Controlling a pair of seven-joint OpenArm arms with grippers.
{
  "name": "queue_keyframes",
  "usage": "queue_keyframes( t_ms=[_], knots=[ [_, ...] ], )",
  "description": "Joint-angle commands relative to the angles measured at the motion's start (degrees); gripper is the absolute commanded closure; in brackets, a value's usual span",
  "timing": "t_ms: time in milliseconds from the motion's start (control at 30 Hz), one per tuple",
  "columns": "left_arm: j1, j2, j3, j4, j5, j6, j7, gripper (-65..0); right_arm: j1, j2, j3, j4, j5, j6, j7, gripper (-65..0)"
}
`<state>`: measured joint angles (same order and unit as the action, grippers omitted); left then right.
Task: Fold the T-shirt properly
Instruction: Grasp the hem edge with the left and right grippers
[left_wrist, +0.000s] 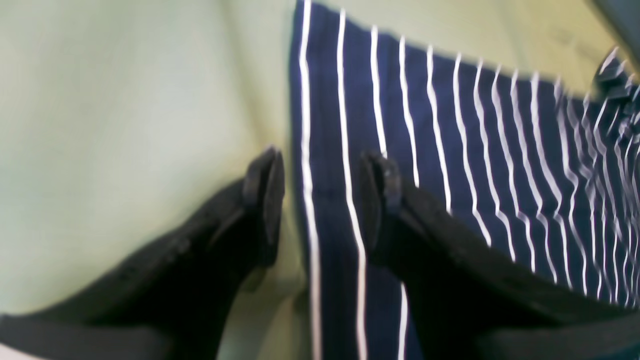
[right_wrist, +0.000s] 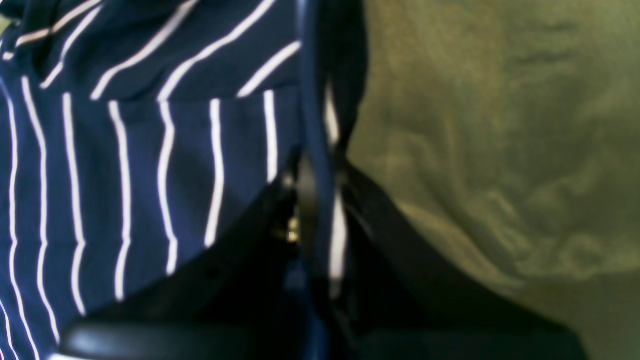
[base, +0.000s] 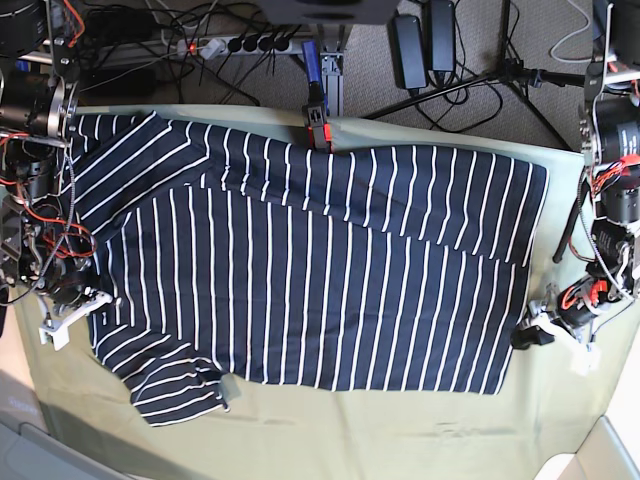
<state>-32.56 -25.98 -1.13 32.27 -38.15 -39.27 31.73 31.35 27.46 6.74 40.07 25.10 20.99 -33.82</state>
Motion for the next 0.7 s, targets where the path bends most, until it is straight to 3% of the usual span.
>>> queue_keyframes(
  t_ms=[0, 367, 667],
  knots=[
    [-2.4, -0.2, -0.2, 0.2, -0.1, -0.7, -2.1, -25.8, 1.5, 1.1, 0.3, 1.0, 0.2, 2.0, 0.3, 0.0],
    [-2.3, 3.4, -0.2, 0.1, 3.5, -0.7, -2.8, -25.8, 1.5, 1.1, 0.3, 1.0, 0.2, 2.0, 0.3, 0.0],
    [-2.4, 3.5, -0.2, 0.1, 3.5, -0.7, -3.5, -25.8, 1.5, 1.1, 0.3, 1.0, 0.2, 2.0, 0.3, 0.0]
  ],
)
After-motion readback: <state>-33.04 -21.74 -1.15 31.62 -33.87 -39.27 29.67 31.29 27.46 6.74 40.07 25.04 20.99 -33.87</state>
